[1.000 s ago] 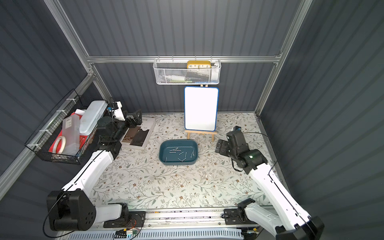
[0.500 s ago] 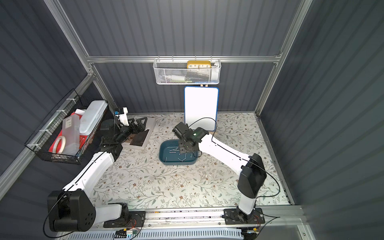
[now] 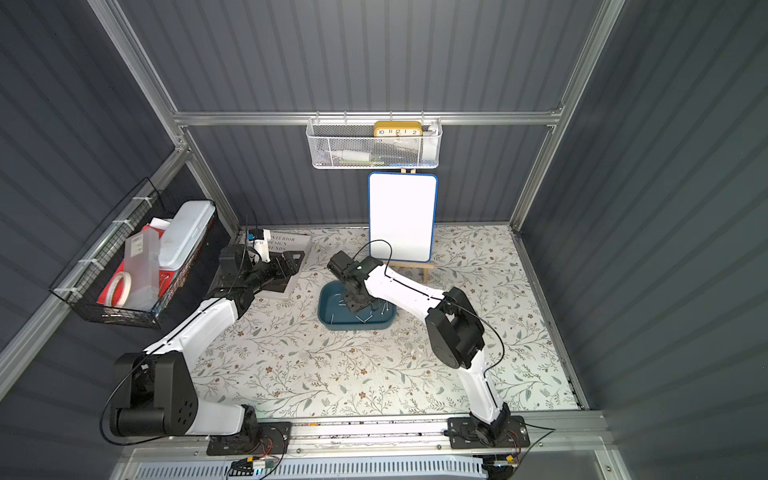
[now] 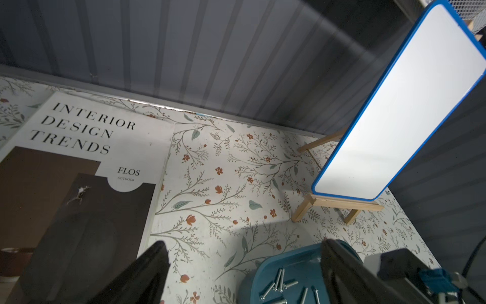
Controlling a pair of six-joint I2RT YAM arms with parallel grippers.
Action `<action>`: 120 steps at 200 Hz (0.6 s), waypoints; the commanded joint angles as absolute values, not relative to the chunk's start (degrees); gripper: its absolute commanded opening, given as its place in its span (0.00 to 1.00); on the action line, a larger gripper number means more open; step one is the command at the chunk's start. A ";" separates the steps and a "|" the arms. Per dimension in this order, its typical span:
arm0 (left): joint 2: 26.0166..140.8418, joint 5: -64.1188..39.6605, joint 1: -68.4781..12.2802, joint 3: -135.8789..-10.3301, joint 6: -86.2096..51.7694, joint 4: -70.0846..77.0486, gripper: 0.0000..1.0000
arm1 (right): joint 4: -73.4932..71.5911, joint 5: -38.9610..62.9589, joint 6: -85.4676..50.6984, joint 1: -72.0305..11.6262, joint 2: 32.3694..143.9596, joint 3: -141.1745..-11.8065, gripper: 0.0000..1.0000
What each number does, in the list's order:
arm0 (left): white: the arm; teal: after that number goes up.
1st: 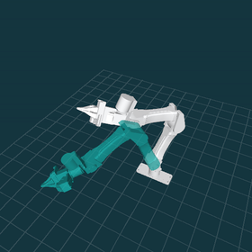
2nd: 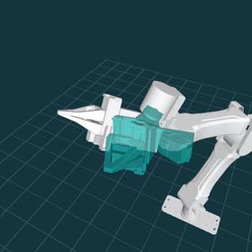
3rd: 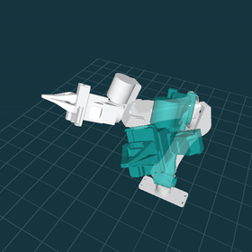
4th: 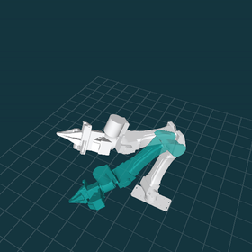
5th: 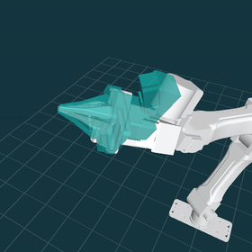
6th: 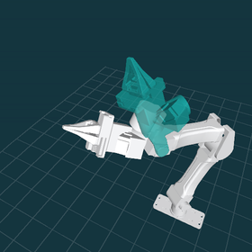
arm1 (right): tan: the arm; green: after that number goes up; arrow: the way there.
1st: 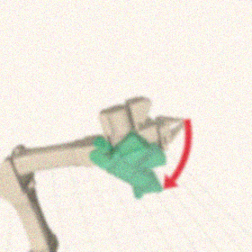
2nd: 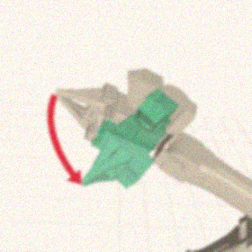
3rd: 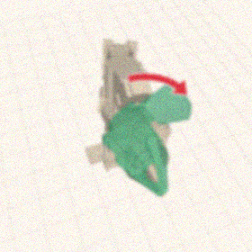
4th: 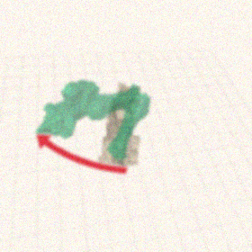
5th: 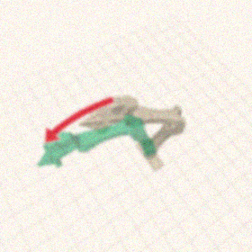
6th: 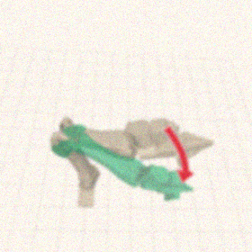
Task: Take out the screws from the storage box
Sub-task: Pick up the screw from the storage box.
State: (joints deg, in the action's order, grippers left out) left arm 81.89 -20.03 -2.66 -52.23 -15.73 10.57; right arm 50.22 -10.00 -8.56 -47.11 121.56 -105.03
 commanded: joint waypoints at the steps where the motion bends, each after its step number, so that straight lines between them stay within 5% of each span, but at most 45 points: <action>1: 81.64 -21.27 -2.72 -53.15 -16.41 10.03 0.93 | 48.20 -8.34 -3.55 -45.68 123.29 -106.69 0.44; 120: 85.31 -29.97 -2.72 -54.93 -19.19 1.63 0.90 | 43.19 -0.70 3.64 -43.42 129.47 -107.28 0.44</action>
State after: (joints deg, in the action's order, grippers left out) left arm 82.94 -26.94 -2.66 -52.84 -17.89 6.22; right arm 43.51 -2.02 1.39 -43.68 127.68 -105.86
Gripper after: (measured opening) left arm 0.901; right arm 0.441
